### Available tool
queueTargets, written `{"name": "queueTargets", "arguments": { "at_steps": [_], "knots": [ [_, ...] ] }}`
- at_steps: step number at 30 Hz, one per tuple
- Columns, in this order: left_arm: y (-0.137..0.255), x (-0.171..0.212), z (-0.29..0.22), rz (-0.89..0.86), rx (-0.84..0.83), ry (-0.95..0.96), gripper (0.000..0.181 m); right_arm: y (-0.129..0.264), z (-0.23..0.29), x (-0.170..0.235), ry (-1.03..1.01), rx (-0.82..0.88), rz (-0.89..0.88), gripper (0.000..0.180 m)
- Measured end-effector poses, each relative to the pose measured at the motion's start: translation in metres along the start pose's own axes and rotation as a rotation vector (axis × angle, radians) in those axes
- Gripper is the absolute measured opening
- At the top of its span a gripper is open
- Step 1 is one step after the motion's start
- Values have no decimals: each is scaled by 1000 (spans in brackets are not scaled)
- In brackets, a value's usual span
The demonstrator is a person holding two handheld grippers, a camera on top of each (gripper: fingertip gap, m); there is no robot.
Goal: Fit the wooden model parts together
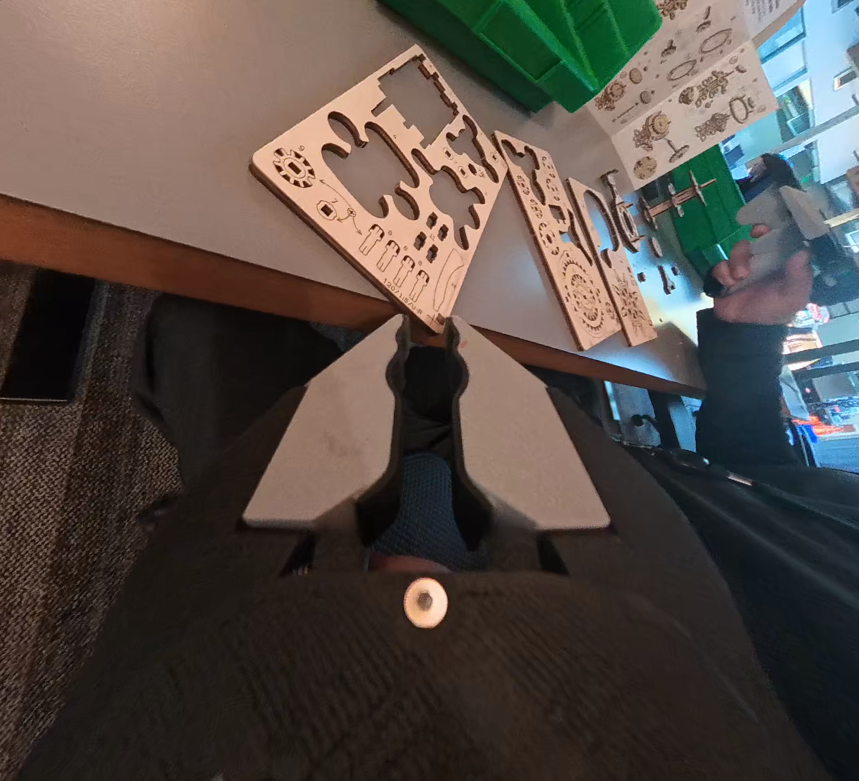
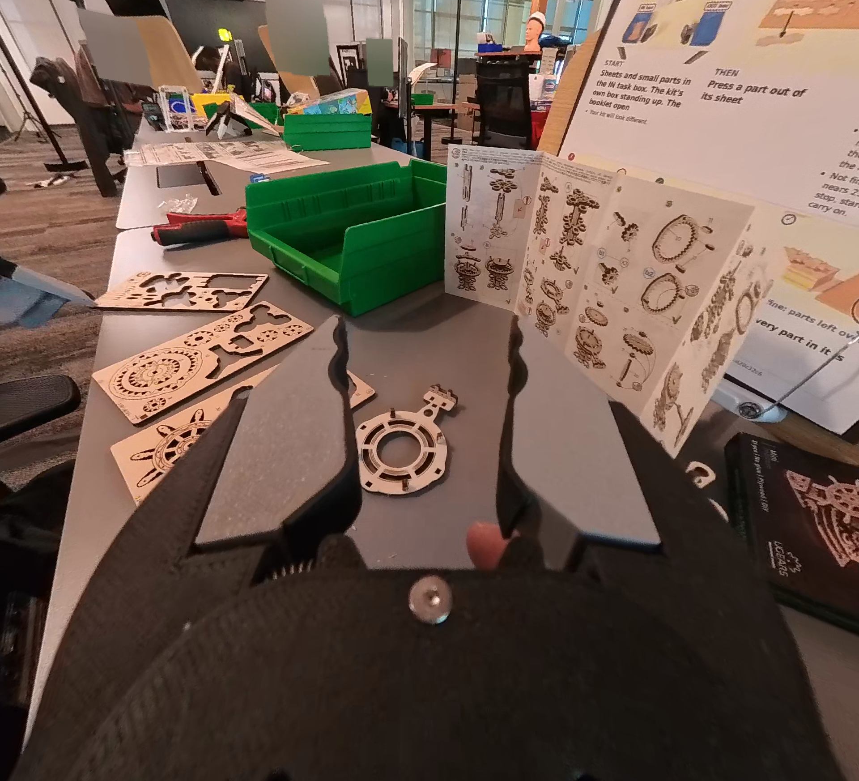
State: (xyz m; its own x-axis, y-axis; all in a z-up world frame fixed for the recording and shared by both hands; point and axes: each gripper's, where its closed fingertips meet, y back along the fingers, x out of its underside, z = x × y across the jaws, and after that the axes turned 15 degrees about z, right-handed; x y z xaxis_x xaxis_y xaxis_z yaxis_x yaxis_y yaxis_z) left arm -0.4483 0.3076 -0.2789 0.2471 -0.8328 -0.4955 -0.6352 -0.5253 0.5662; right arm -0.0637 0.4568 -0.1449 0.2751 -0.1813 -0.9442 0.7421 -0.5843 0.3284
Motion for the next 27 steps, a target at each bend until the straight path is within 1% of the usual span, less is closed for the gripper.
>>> {"name": "queueTargets", "arguments": {
  "at_steps": [5, 11, 14, 17, 21, 24, 27],
  "knots": [
    [1, 0, -3, -18, 6, -30, 9, 0, 0, 1, 1, 2, 2, 66],
    [11, -6, -9, -48, -88, -183, 2, -4, 4, 4, 2, -20, 21, 66],
    [15, -12, -15, -101, -83, -230, 1, -9, 9, 7, 6, -39, 39, 66],
    [15, -15, -15, -124, -54, -196, 1, -14, 15, 10, 4, -74, 58, 66],
    [18, -19, -27, -159, 55, -171, 0, -21, 26, 14, -3, -134, 86, 65],
    [20, -24, -41, -185, 124, -172, 1, -27, 39, 13, -28, -210, 89, 65],
    [19, -30, -54, -190, 146, -204, 1, -37, 54, 11, -59, -306, 101, 66]
  ]
}}
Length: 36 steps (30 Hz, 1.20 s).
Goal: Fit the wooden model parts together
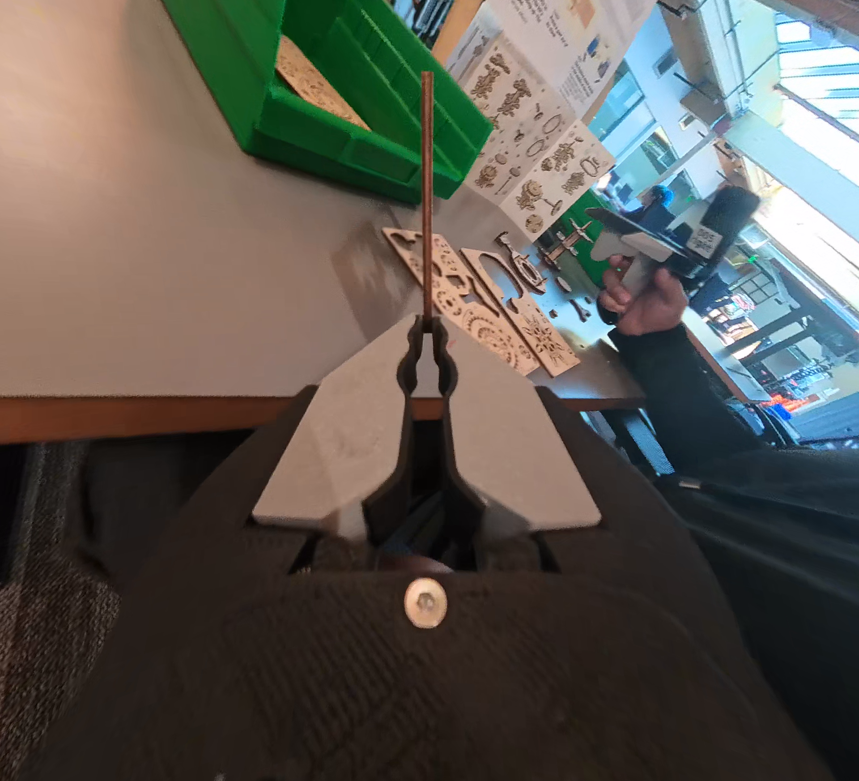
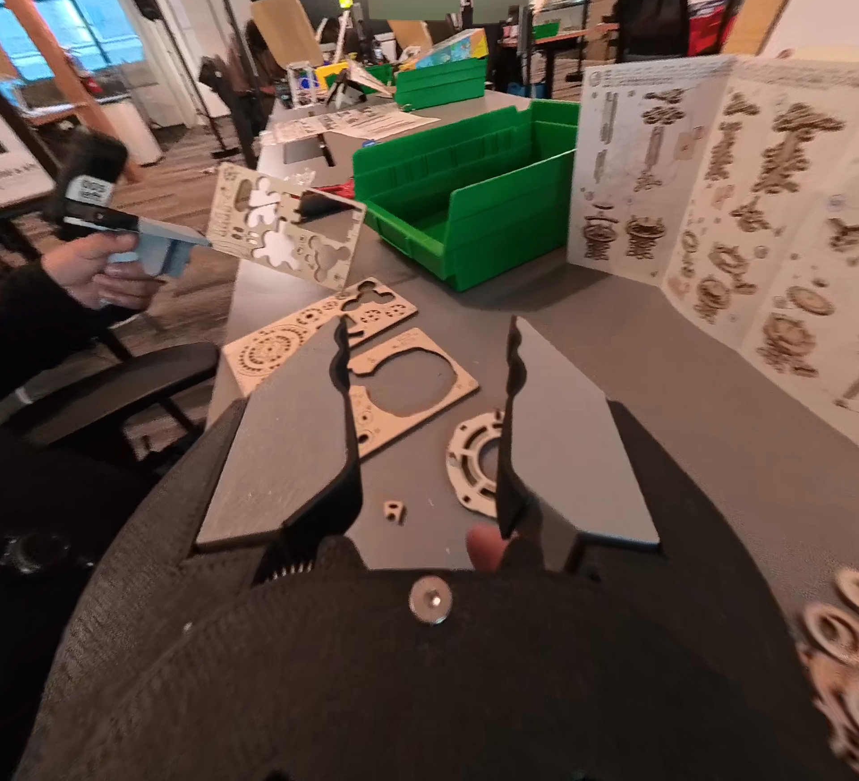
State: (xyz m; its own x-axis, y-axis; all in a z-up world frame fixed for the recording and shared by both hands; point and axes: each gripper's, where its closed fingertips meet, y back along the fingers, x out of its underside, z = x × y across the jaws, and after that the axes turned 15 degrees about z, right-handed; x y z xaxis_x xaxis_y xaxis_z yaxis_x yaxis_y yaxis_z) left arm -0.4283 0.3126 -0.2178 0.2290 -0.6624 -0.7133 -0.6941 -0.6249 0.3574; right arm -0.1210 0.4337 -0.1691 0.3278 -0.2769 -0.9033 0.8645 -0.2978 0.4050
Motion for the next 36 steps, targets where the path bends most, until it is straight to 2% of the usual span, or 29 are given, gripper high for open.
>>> {"name": "queueTargets", "arguments": {
  "at_steps": [4, 13, 18, 23, 26, 29, 36],
  "knots": [
    [-2, -10, -11, -9, 11, -35, 1, -19, 12, 3, 12, -64, 56, 67],
    [-18, -24, -46, -28, 148, -51, 1, -41, 33, 9, 32, -154, 133, 67],
    [-40, -32, -78, -59, 290, -52, 0, -54, 27, 11, -12, -175, 184, 65],
    [-72, -39, -98, -71, 387, -33, 0, -64, 28, 9, -53, -288, 221, 63],
    [-88, -40, -105, -60, 418, -29, 0, -63, 34, 9, -89, -389, 220, 50],
    [-100, -37, -107, -41, 428, -13, 0, -54, 44, 11, -106, -491, 220, 12],
    [-111, -24, -109, -2, 455, 25, 0, -32, 45, -3, -143, -571, 133, 6]
  ]
}}
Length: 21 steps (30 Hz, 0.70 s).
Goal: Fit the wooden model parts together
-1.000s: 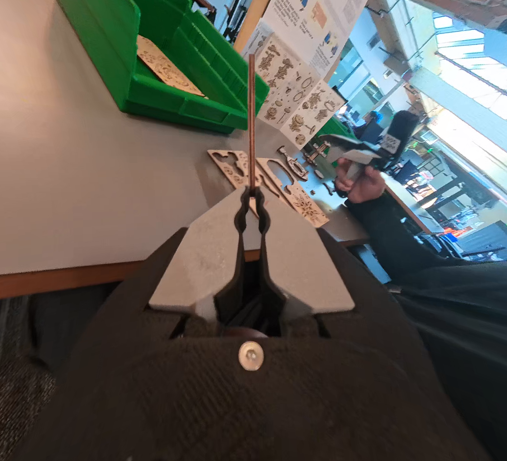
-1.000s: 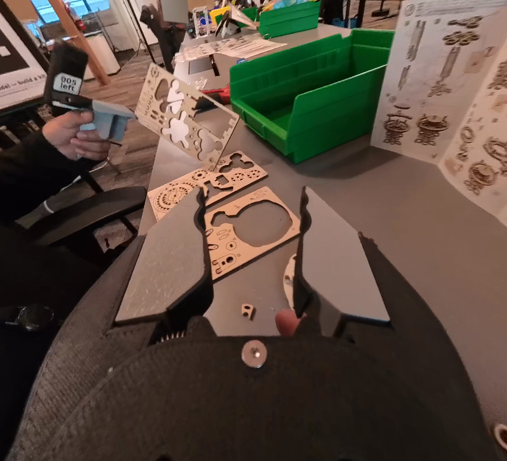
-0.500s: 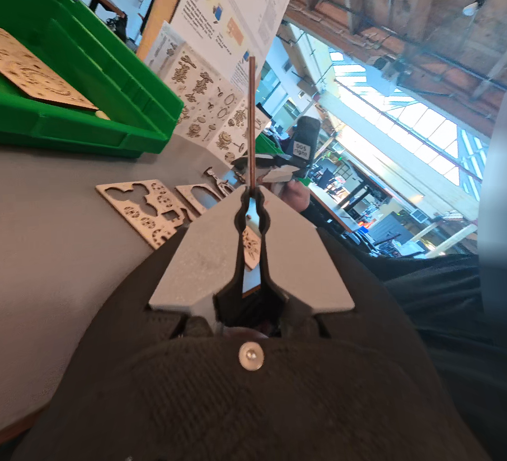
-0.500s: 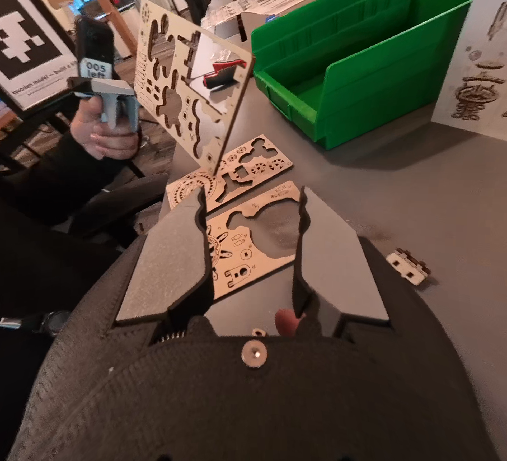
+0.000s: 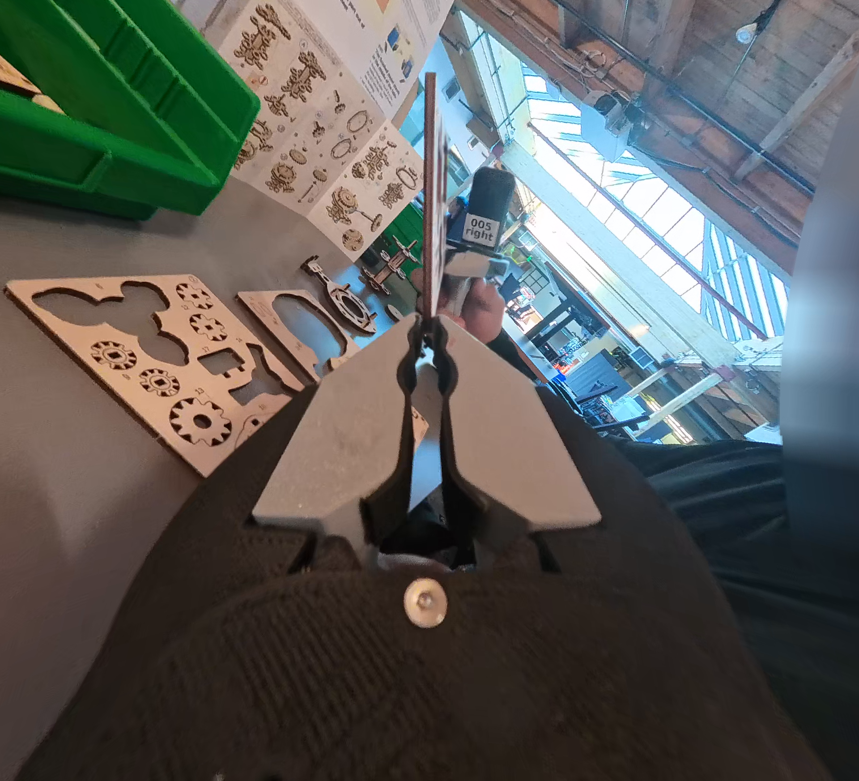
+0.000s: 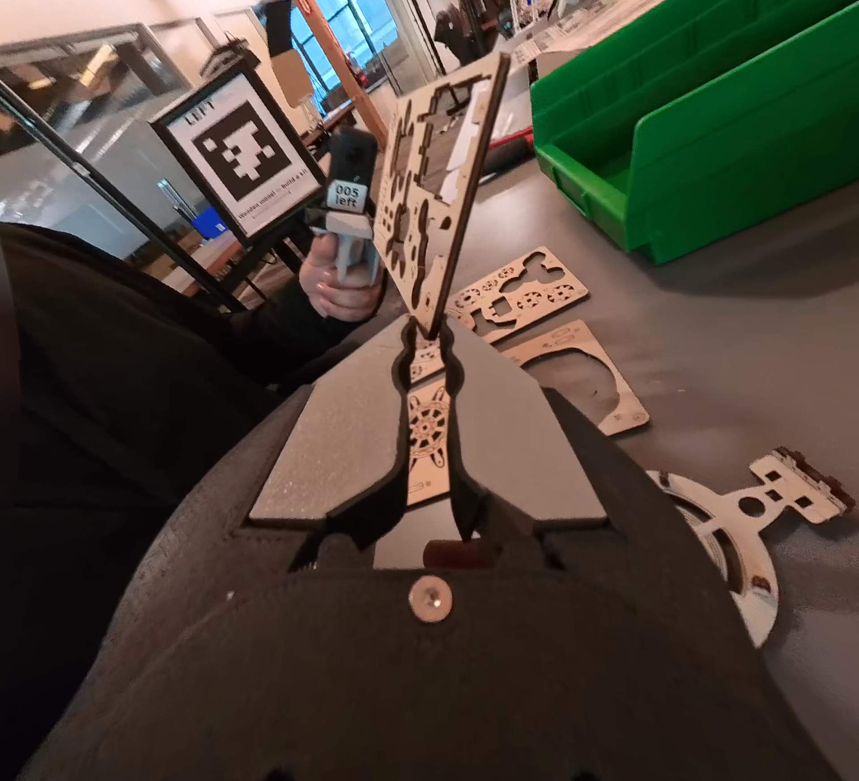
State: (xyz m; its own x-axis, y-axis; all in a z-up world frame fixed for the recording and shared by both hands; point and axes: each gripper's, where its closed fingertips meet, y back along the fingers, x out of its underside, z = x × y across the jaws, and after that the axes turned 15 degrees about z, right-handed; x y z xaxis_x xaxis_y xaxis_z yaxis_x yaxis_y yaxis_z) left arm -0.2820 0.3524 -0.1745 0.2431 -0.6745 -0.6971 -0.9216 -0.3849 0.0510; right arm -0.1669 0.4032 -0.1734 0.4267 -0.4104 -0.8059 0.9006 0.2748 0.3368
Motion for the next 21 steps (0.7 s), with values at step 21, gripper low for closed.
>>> {"name": "queueTargets", "arguments": {
  "at_steps": [21],
  "knots": [
    [-20, 36, 0, 92, 26, 47, 1, 14, 12, -10, -11, -87, -98, 1]
  ]
}}
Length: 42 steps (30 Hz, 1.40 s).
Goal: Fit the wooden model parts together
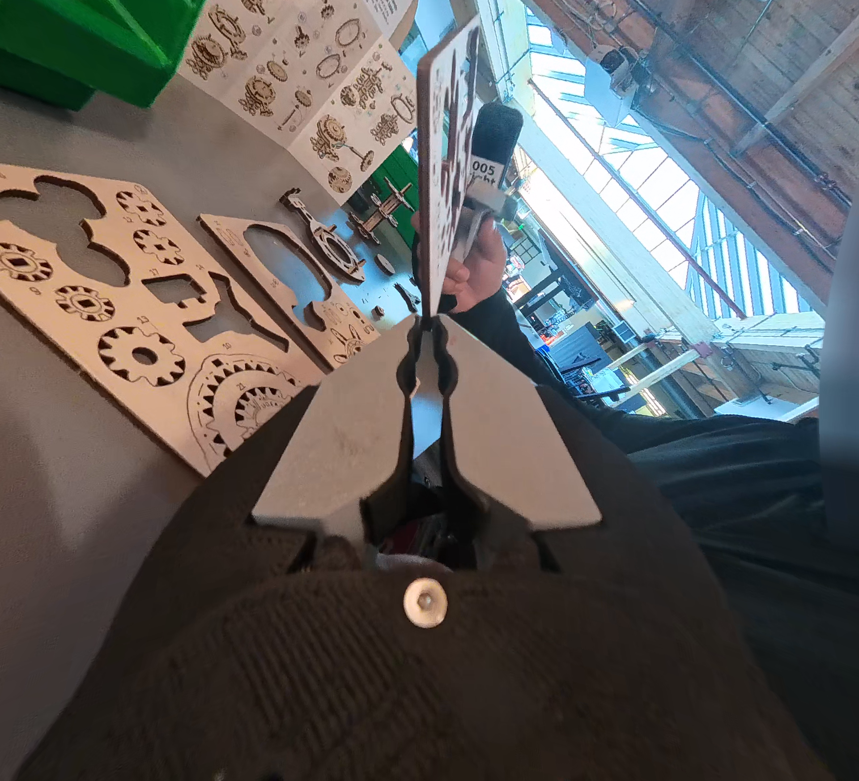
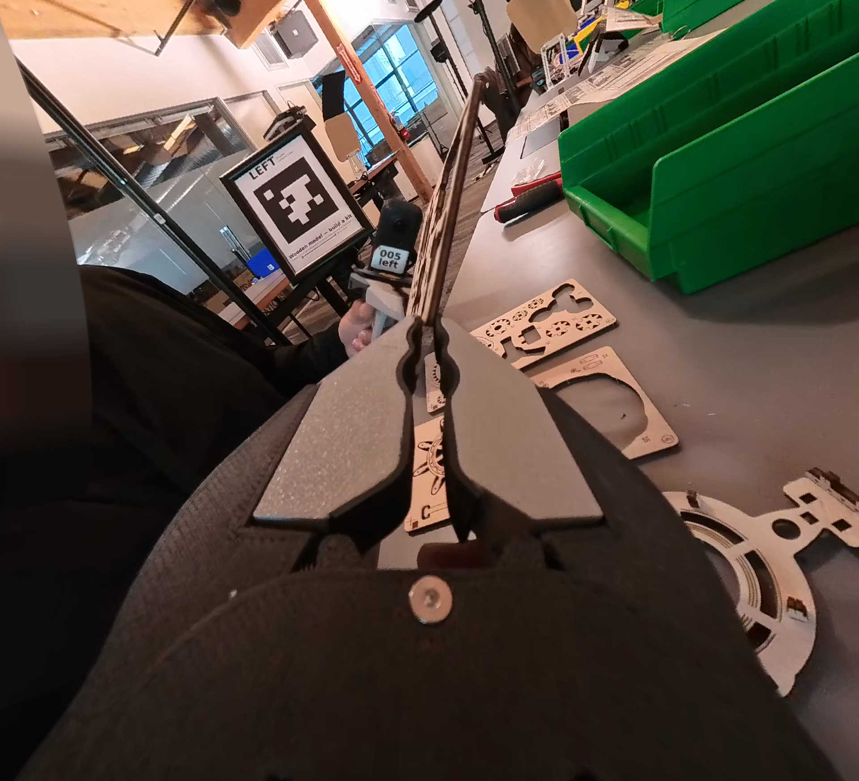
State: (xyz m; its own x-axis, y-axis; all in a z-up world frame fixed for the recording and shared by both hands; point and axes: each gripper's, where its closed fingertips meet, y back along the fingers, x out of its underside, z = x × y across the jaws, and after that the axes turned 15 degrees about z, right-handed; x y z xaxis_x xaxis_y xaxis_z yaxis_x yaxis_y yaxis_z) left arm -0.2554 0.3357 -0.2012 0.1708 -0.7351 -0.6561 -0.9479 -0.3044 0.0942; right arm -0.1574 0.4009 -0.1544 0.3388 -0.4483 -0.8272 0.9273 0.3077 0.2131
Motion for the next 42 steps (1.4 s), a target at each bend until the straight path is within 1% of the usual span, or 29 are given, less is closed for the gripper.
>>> {"name": "queueTargets", "arguments": {
  "at_steps": [11, 26, 34, 39, 40, 41, 42],
  "knots": [
    [-16, 13, 0, 55, 6, -1, 1, 6, -3, -4, -16, 13, -37, 1],
    [-30, 22, -4, 94, 15, -4, 1, 7, -12, -4, -90, 7, -82, 3],
    [-34, 24, -3, 105, 16, 0, 1, 7, -13, -4, -96, 2, -84, 2],
    [-35, 25, -3, 119, -7, -22, 1, 9, -4, -6, -52, -8, -79, 0],
    [-34, 25, -2, 126, -15, -26, 1, 9, -2, -6, -44, -11, -76, 0],
    [-31, 26, 0, 140, -24, -31, 8, 10, -1, -7, -38, -10, -77, 0],
    [-25, 26, 1, 151, -32, -39, 10, 12, -1, -8, -34, -5, -84, 0]
  ]
}}
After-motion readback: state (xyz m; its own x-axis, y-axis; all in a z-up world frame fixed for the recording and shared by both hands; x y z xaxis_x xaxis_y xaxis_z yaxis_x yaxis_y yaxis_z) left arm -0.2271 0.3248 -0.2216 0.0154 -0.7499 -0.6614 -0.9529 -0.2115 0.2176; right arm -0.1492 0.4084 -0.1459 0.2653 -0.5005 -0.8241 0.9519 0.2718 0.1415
